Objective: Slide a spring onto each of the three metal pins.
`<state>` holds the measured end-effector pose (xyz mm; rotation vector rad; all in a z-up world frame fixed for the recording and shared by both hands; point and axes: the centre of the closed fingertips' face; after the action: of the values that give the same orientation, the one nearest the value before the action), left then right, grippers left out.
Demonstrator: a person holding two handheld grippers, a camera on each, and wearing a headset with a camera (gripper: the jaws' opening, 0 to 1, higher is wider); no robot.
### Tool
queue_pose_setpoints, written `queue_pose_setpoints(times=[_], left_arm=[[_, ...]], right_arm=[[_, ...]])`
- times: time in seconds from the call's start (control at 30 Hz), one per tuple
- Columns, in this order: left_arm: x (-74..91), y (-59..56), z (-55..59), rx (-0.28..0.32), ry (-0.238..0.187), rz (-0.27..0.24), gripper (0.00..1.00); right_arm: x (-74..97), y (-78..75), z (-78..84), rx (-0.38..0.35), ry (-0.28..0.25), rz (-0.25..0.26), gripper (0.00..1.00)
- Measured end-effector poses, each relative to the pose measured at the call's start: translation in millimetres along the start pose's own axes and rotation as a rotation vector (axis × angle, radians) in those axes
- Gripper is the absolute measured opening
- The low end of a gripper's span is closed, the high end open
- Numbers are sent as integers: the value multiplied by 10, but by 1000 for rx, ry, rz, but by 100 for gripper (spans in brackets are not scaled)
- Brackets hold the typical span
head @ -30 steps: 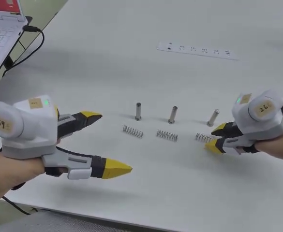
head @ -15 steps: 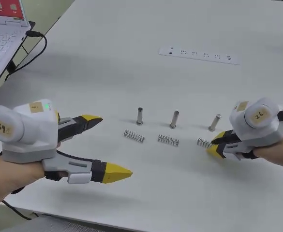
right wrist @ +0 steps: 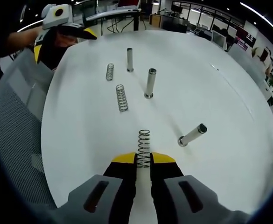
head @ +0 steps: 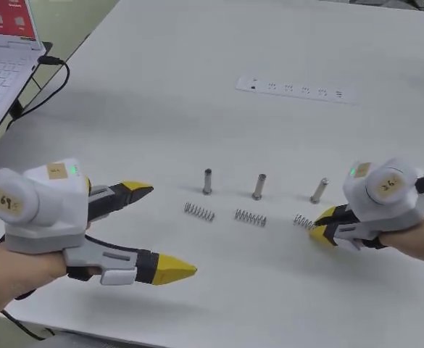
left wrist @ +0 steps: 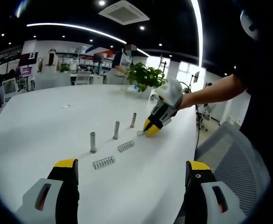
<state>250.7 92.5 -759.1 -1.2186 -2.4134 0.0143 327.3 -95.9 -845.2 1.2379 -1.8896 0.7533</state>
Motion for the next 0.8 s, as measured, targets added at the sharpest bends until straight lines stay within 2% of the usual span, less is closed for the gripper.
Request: queue_pose_setpoints(times=[0.33, 0.57, 0.8], left_arm=[[-97, -121, -31, -22, 18, 51, 89], [-254, -218, -30, -61, 59, 111, 83], [-408, -324, -52, -78, 65, 156, 82]], right_arm=[[180, 127, -137, 37, -40, -6, 8], [254, 351, -320, 107, -73, -38, 8], [297, 570, -412, 136, -109, -68, 8]])
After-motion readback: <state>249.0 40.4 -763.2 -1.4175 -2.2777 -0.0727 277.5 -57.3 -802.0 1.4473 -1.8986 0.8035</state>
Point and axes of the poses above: the centre of the closed fingertips' face, and the gripper's own axes: x roughly backward along the fingers, y roughly to its left, z roughly out of its underside, and after that the axes turned 1 degree about z, right-handed
